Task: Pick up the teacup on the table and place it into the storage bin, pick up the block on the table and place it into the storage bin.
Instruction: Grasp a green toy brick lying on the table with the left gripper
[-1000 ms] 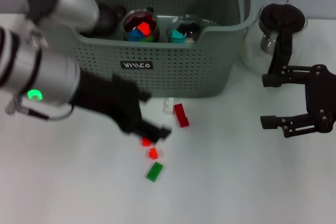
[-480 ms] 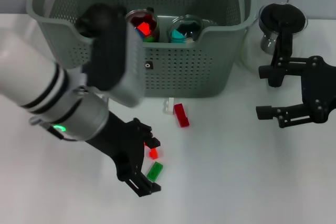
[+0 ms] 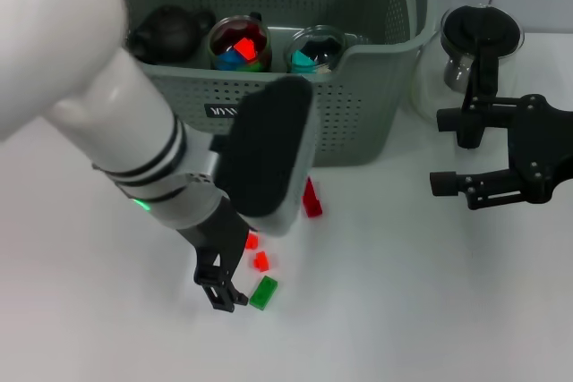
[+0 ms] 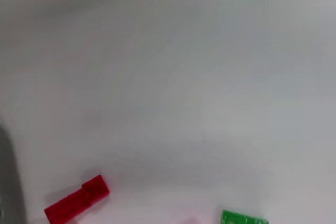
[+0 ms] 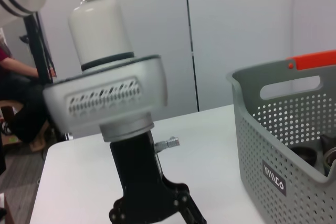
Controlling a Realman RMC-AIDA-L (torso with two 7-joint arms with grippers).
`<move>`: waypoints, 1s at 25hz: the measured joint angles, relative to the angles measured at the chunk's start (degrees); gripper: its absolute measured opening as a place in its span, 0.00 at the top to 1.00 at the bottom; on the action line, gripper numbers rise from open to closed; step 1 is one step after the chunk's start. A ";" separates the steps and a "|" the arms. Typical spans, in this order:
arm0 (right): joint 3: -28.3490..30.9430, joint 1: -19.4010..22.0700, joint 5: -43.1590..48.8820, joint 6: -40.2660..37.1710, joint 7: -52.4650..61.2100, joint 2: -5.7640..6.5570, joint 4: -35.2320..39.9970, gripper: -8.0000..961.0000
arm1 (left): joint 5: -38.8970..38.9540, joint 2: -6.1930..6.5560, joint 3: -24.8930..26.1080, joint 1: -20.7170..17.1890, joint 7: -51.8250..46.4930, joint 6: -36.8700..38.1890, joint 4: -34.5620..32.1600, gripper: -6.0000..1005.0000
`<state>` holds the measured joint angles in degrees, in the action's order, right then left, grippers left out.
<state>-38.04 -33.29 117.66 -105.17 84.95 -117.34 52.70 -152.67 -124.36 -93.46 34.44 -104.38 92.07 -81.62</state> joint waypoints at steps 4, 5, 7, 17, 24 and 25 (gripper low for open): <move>1.04 -0.19 0.00 0.01 0.05 -0.16 -0.75 0.03 | -2.56 -0.03 -4.74 0.93 0.29 -0.29 0.27 0.10; 1.16 -0.31 0.00 0.01 0.06 -0.16 -0.96 0.03 | -3.00 -0.09 -6.07 1.08 0.44 -0.29 0.29 0.10; 1.20 -0.51 0.00 0.11 0.19 -0.17 -1.27 0.03 | -3.44 -0.15 -8.01 1.42 0.96 -0.32 0.29 0.10; 1.22 -0.77 -0.14 0.15 0.96 -0.63 -1.45 0.03 | -2.71 -0.35 -14.20 3.55 1.72 -1.37 1.88 0.12; 1.21 -0.37 -0.41 0.14 0.96 -0.70 -1.96 0.03 | -2.55 -0.44 -16.84 5.37 1.28 -3.12 4.91 0.13; 1.21 -0.37 -0.41 0.14 0.96 -0.70 -1.96 0.03 | -2.55 -0.44 -16.94 5.71 1.25 -3.41 5.43 0.13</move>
<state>-36.82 -33.66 117.26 -105.03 85.91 -118.04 50.74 -155.21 -124.80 -110.40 40.15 -103.12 88.66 -76.19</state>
